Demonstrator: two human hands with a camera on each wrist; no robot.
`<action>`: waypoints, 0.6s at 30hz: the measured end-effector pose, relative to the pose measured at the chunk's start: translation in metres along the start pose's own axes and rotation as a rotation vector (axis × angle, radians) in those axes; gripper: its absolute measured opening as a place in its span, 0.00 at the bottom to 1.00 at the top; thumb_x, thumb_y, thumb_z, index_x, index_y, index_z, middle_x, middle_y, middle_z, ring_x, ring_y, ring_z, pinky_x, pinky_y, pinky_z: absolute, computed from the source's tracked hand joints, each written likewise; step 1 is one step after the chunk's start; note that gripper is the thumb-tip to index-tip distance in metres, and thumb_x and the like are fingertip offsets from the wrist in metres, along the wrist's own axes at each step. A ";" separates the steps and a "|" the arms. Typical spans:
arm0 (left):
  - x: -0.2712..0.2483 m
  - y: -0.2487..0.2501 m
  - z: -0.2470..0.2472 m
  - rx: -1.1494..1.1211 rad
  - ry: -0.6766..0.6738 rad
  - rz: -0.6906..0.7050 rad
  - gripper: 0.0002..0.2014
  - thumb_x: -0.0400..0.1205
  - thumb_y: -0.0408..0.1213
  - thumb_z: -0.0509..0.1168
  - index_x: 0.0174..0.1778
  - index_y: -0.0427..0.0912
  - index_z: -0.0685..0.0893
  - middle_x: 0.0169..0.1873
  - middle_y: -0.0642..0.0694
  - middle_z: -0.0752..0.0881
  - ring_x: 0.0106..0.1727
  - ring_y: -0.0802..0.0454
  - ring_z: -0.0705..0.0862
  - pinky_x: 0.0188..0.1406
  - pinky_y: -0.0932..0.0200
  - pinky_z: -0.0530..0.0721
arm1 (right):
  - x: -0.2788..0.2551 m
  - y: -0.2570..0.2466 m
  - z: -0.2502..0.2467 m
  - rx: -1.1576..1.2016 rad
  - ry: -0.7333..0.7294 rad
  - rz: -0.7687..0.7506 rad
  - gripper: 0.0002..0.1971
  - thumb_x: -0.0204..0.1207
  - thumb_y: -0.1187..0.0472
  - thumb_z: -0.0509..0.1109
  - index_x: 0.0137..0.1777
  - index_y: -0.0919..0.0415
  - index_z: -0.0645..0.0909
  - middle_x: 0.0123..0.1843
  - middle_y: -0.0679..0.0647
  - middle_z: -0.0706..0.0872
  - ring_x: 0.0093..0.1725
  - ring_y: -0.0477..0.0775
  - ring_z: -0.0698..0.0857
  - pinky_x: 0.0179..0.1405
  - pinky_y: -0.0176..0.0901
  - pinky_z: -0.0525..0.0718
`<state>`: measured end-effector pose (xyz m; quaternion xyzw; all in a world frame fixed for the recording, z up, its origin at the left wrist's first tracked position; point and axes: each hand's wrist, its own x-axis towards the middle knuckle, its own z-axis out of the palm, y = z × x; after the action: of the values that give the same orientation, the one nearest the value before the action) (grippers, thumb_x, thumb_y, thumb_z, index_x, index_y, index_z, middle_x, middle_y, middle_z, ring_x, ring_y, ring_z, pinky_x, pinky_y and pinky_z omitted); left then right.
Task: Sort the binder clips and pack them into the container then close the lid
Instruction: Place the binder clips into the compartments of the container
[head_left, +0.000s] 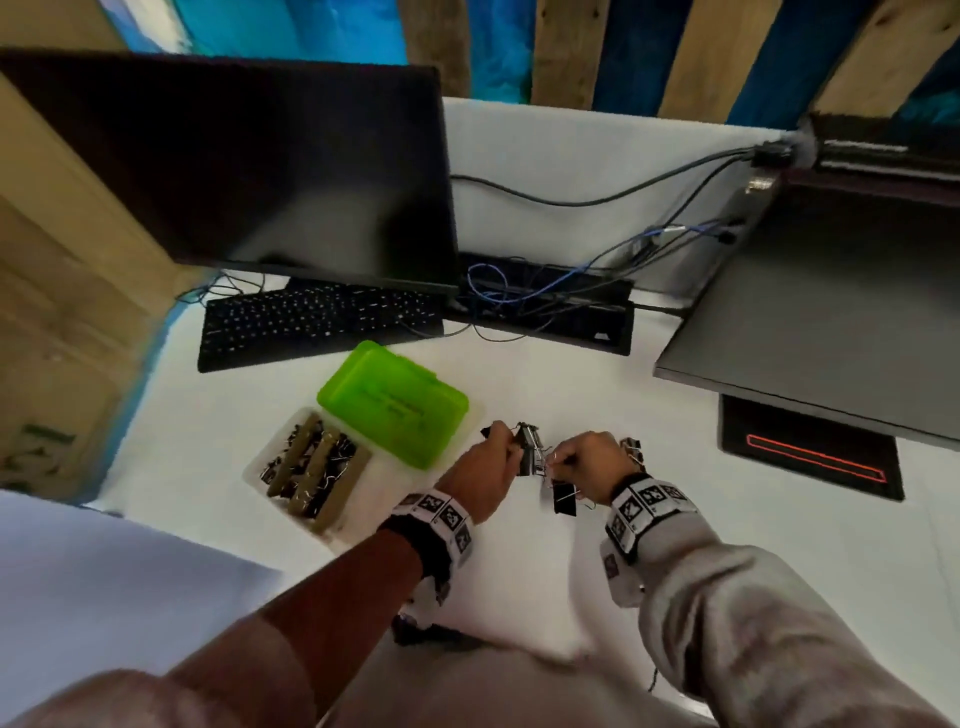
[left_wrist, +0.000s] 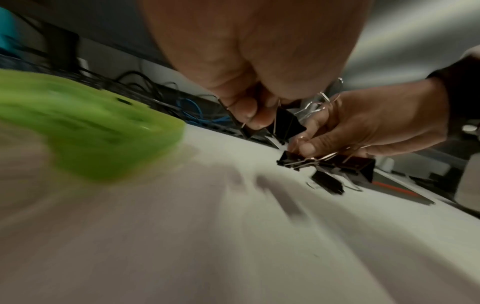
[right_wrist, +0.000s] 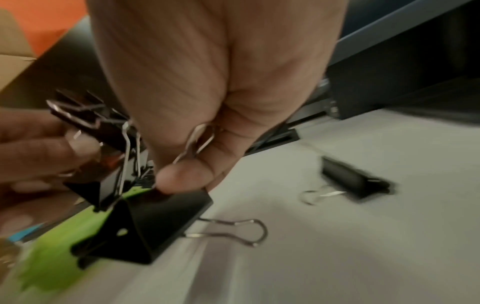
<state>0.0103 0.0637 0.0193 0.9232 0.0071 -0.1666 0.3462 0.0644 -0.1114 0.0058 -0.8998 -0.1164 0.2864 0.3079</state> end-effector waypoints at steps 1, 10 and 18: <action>-0.007 -0.006 -0.012 -0.033 0.047 -0.009 0.09 0.87 0.42 0.51 0.51 0.38 0.65 0.39 0.33 0.84 0.39 0.35 0.83 0.34 0.47 0.75 | 0.009 -0.016 0.003 -0.015 -0.003 -0.042 0.05 0.72 0.62 0.72 0.41 0.61 0.90 0.45 0.54 0.92 0.45 0.53 0.87 0.51 0.43 0.85; -0.090 -0.090 -0.082 -0.181 0.432 -0.194 0.11 0.85 0.39 0.56 0.58 0.35 0.69 0.43 0.40 0.85 0.42 0.43 0.83 0.40 0.53 0.77 | 0.064 -0.161 0.067 -0.176 -0.134 -0.396 0.07 0.72 0.66 0.70 0.46 0.64 0.89 0.44 0.64 0.90 0.47 0.63 0.87 0.49 0.49 0.84; -0.144 -0.133 -0.068 -0.182 0.255 -0.347 0.15 0.86 0.43 0.54 0.64 0.38 0.66 0.52 0.40 0.86 0.47 0.44 0.85 0.47 0.52 0.83 | 0.085 -0.217 0.123 -0.349 -0.283 -0.549 0.11 0.77 0.62 0.70 0.57 0.59 0.86 0.59 0.58 0.88 0.60 0.58 0.83 0.60 0.44 0.77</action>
<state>-0.1224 0.2226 0.0275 0.8868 0.2242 -0.1043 0.3905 0.0537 0.1510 0.0233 -0.8255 -0.4425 0.2905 0.1960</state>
